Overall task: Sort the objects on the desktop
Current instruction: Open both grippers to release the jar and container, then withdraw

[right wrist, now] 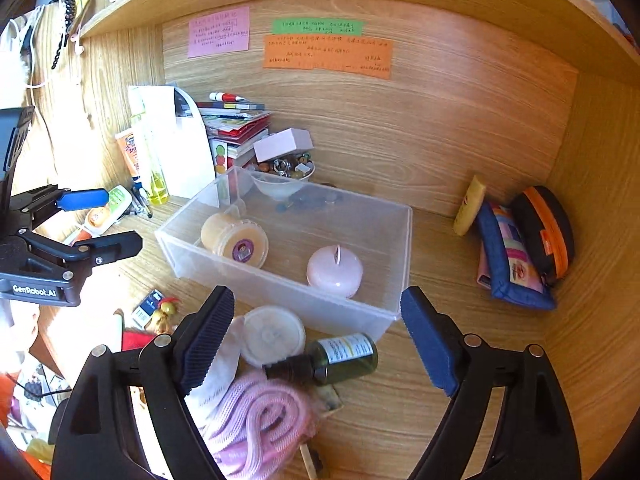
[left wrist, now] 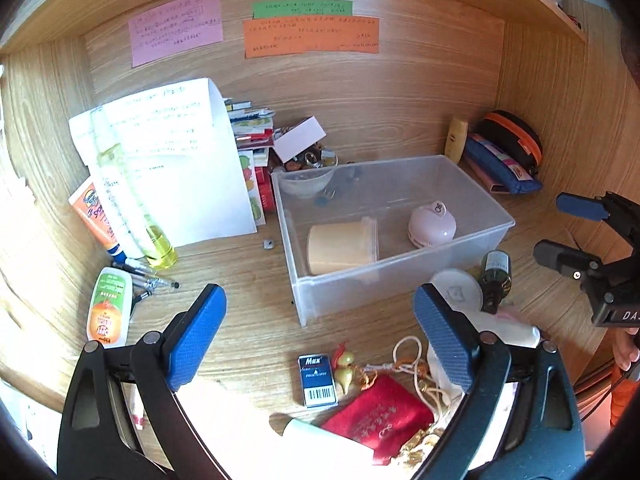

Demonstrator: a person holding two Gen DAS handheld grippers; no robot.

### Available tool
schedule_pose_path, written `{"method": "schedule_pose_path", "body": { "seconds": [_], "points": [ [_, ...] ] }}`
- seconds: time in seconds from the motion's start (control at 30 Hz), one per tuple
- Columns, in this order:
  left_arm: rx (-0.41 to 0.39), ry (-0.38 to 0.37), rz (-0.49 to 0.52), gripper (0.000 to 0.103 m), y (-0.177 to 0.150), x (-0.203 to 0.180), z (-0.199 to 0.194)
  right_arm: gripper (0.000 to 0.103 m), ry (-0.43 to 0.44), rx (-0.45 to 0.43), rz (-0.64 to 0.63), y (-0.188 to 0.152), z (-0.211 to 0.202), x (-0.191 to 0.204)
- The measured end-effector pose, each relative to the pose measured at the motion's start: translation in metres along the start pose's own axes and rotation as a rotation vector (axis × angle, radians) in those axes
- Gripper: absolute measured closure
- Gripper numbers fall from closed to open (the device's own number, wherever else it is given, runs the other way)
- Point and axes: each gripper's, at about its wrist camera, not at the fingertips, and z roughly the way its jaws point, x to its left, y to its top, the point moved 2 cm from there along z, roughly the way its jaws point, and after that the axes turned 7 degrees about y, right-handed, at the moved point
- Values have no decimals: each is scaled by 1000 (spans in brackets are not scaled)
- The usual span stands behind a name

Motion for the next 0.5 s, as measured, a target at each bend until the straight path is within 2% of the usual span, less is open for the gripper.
{"method": "schedule_pose_path", "body": {
  "seconds": [0.17, 0.5],
  "points": [
    [30, -4, 0, 7, -30, 4, -5, 19, -26, -13, 16, -24, -10, -1],
    [108, -31, -30, 7, -83, 12, -5, 20, -29, 41, 115, -73, -7, -14]
  ]
}}
